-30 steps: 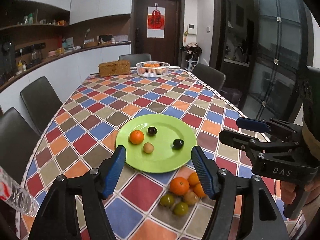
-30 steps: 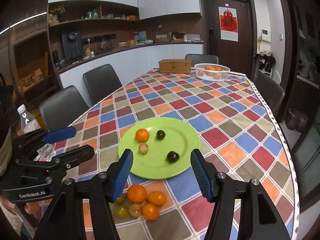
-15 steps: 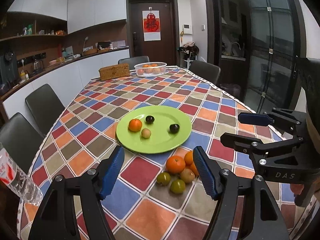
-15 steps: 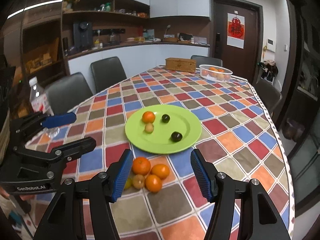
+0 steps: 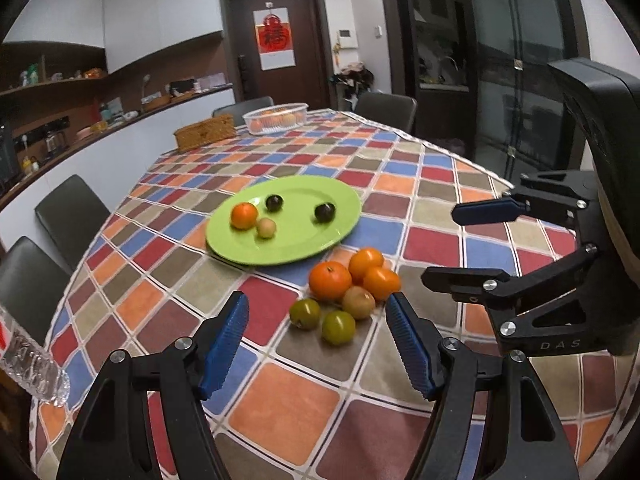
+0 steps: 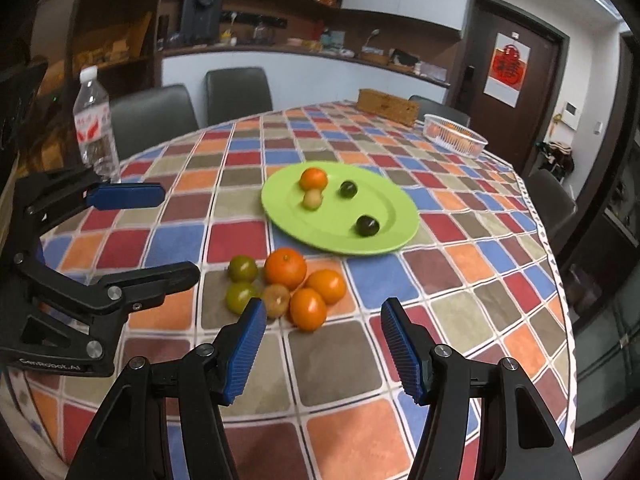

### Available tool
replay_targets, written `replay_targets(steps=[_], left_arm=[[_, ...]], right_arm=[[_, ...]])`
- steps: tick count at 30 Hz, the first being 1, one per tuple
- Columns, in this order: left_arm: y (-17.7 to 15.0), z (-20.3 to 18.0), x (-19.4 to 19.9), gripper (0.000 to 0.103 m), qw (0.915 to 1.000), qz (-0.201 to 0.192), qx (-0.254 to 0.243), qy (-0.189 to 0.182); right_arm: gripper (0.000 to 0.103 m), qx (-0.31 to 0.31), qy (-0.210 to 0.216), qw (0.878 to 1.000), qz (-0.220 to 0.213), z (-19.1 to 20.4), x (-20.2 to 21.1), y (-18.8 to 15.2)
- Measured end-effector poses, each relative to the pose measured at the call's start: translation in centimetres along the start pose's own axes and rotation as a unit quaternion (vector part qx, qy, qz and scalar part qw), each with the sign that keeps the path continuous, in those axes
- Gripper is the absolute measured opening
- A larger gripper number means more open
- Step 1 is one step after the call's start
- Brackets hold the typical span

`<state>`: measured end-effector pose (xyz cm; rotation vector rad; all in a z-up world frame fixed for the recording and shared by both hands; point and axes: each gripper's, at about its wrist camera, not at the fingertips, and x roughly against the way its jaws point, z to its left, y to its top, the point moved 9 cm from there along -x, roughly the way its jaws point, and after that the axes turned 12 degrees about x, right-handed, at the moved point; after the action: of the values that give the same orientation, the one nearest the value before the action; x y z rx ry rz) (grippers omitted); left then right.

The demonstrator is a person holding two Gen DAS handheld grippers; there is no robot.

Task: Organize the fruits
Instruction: 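Withdraw both open tools from the plate back toward the fruit pile, then grasp a green tomato with the left tool while the right tool grasps an orange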

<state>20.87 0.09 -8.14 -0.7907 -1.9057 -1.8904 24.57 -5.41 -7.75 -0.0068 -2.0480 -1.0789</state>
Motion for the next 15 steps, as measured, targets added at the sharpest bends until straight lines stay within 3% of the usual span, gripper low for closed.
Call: replay_targets(steps=[5,15], left_arm=[[-1.2,-0.4,-1.4,0.068,0.9995,0.021,-0.020,-0.014],[-2.8,-0.7,-3.9,0.045,0.9970,0.061,-0.033,-0.034]], right_arm=[[0.060,0.025,0.006,1.000,0.014,0.7,-1.2,-0.7],[0.046,0.063,0.032,0.997,0.042,2.0,-3.9,-1.6]])
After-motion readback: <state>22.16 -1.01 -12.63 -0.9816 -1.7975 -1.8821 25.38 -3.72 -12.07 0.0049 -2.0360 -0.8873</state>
